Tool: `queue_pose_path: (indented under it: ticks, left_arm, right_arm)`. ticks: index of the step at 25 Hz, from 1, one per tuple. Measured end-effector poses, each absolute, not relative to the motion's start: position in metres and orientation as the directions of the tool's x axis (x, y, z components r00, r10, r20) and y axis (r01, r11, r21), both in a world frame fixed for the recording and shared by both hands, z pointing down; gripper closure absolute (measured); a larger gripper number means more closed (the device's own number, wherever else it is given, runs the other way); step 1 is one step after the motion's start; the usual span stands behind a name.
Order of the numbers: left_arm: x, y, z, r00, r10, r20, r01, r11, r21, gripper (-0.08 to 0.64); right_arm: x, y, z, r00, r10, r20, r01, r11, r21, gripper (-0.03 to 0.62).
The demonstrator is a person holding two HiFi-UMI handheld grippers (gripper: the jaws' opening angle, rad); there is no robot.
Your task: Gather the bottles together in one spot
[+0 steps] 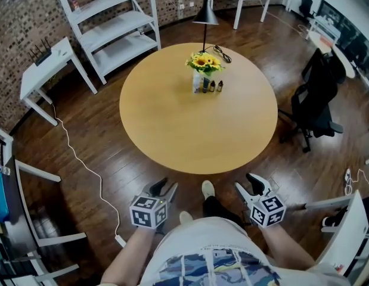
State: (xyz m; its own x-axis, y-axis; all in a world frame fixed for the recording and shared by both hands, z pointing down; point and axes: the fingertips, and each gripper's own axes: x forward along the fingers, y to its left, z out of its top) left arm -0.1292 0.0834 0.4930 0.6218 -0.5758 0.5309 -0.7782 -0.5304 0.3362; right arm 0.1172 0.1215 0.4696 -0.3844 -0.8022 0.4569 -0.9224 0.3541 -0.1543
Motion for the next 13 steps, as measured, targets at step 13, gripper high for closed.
queue_pose_path:
  ticks: [13]
  left_arm:
    - [-0.157, 0.099, 0.491, 0.603, -0.603, 0.522, -0.796, -0.503, 0.337, 0.396]
  right_arm:
    - [0.075, 0.122, 0.458, -0.443, -0.774, 0.453, -0.889, 0.445, -0.11, 0.362]
